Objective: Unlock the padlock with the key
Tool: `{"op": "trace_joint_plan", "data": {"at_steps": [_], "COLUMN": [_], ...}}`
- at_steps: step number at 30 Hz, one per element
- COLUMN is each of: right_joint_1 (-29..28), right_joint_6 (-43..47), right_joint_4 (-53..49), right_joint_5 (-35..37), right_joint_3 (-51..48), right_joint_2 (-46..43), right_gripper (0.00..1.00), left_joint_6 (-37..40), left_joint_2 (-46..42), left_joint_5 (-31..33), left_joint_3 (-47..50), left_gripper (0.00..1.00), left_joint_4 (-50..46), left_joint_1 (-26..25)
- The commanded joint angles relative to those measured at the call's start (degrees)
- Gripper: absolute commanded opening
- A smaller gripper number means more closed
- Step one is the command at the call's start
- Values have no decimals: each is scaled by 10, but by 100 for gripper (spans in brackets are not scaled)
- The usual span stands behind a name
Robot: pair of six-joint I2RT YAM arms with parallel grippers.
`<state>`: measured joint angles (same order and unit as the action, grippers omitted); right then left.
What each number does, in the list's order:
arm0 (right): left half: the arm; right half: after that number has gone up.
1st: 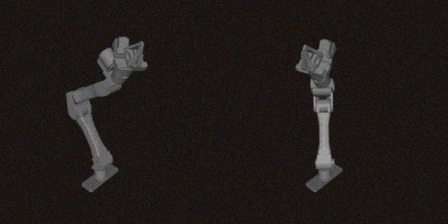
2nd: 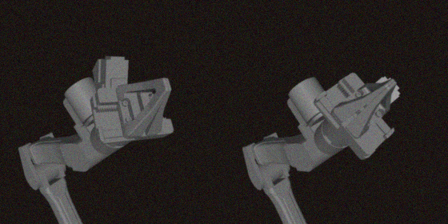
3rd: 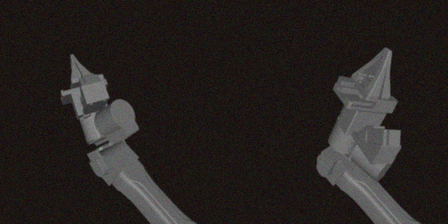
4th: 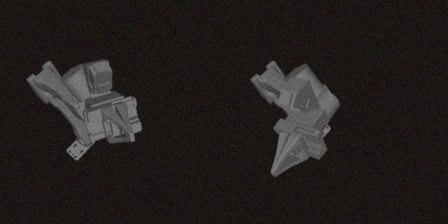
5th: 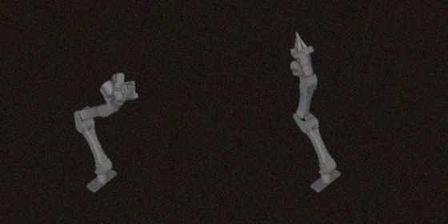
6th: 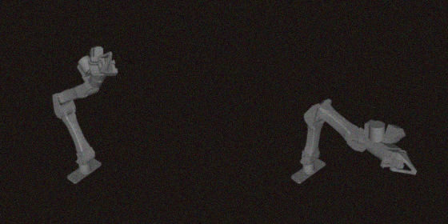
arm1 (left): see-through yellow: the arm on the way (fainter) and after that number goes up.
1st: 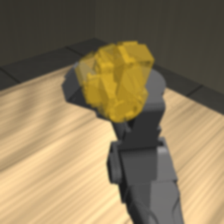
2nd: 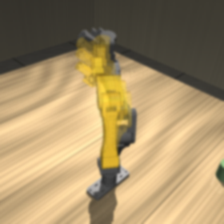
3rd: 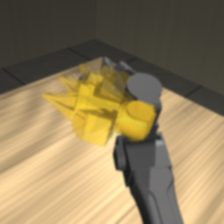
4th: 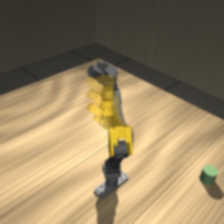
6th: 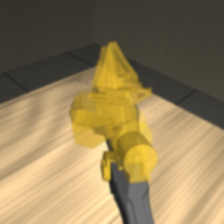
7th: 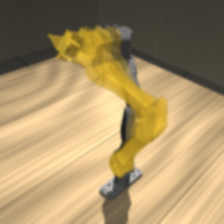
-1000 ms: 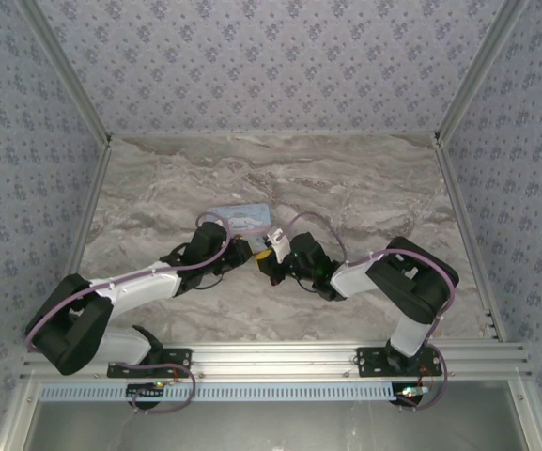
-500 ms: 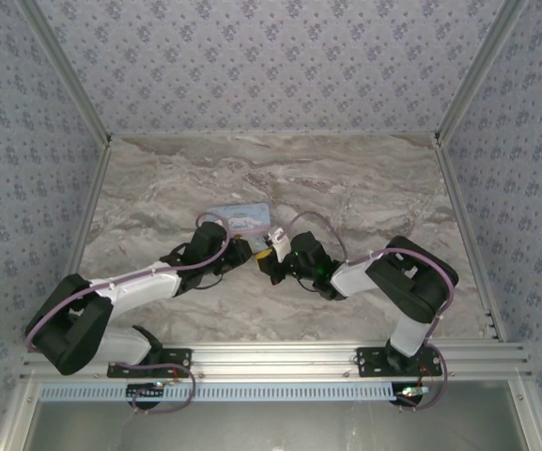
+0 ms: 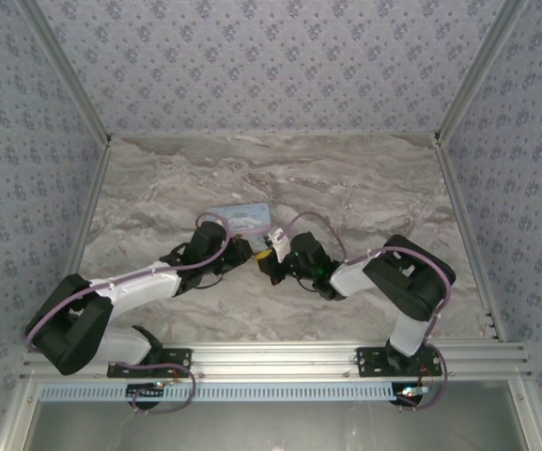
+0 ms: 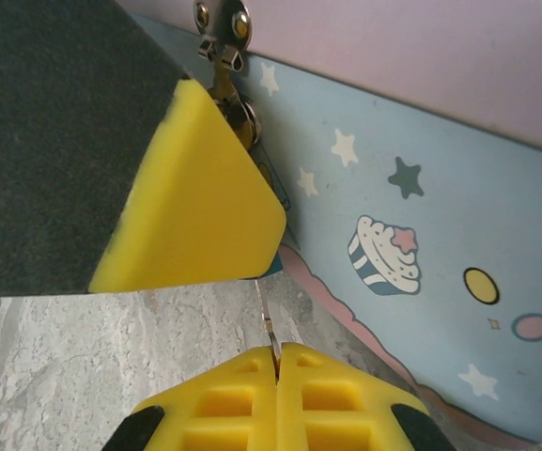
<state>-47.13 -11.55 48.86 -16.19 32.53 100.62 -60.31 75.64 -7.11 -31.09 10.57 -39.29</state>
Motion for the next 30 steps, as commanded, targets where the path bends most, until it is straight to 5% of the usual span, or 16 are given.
{"op": "trace_joint_plan", "data": {"at_steps": [1,30], "right_joint_1": [6,54], "right_joint_6": [6,25], "right_joint_4": [51,46], "right_joint_5": [-21,-91], "right_joint_3": [16,40], "right_joint_2": [6,0], "right_gripper": [0,0], "left_joint_6": [-4,26], "left_joint_2": [-16,-1], "left_joint_5": [-52,-77], "left_joint_3": [-29,-44], "left_gripper": [27,27], "left_joint_4": [43,8], "left_joint_1": [-4,-4]}}
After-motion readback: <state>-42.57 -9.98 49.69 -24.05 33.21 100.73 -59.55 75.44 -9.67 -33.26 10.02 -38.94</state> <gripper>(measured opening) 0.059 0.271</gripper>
